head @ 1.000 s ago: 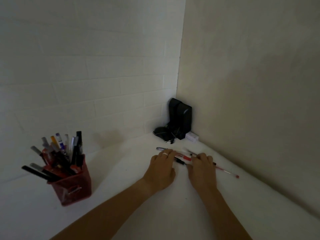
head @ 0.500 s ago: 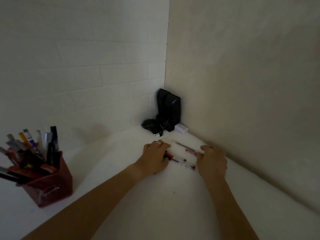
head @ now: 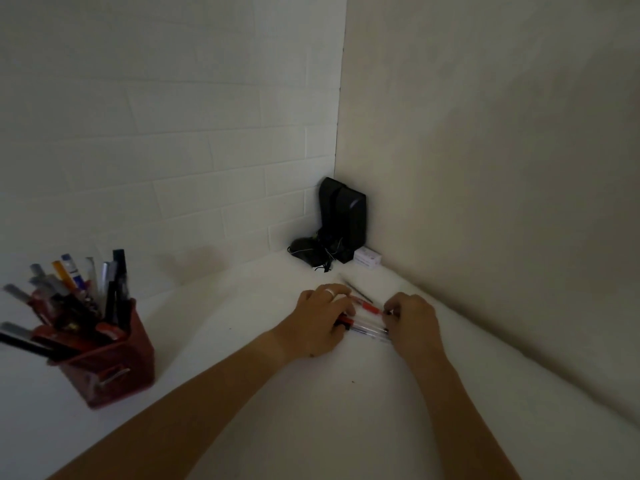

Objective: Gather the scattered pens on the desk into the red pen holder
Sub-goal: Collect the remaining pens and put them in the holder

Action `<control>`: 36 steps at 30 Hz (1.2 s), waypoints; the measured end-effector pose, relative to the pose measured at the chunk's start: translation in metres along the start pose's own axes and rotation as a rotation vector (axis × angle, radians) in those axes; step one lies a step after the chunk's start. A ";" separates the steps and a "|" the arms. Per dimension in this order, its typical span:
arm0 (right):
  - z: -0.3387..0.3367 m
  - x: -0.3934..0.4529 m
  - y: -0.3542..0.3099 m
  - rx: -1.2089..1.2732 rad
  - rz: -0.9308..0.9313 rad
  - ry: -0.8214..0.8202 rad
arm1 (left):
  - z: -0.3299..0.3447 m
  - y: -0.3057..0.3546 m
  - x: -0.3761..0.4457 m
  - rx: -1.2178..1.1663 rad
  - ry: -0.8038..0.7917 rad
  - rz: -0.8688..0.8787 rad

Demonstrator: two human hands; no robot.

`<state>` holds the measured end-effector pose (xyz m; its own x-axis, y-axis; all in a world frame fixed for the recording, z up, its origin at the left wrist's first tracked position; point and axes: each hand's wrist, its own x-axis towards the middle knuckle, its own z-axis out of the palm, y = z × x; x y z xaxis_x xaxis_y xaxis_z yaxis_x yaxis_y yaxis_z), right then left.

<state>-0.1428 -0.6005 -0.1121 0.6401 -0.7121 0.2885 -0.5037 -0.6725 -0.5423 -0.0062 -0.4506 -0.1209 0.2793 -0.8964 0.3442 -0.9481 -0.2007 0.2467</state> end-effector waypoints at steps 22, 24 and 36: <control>-0.005 -0.028 -0.043 0.043 -0.387 -0.485 | -0.041 0.007 -0.034 0.007 -0.379 -0.057; 0.001 -0.032 -0.045 0.065 -0.437 -0.505 | -0.044 0.014 -0.042 0.069 -0.397 -0.076; 0.025 -0.062 -0.085 0.027 -0.637 -0.603 | -0.079 0.016 -0.087 0.454 -0.375 -0.090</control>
<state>-0.1250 -0.4938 -0.1033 0.9962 0.0306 0.0811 0.0634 -0.8954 -0.4406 -0.0338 -0.3448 -0.0754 0.3669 -0.9299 -0.0243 -0.9165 -0.3569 -0.1808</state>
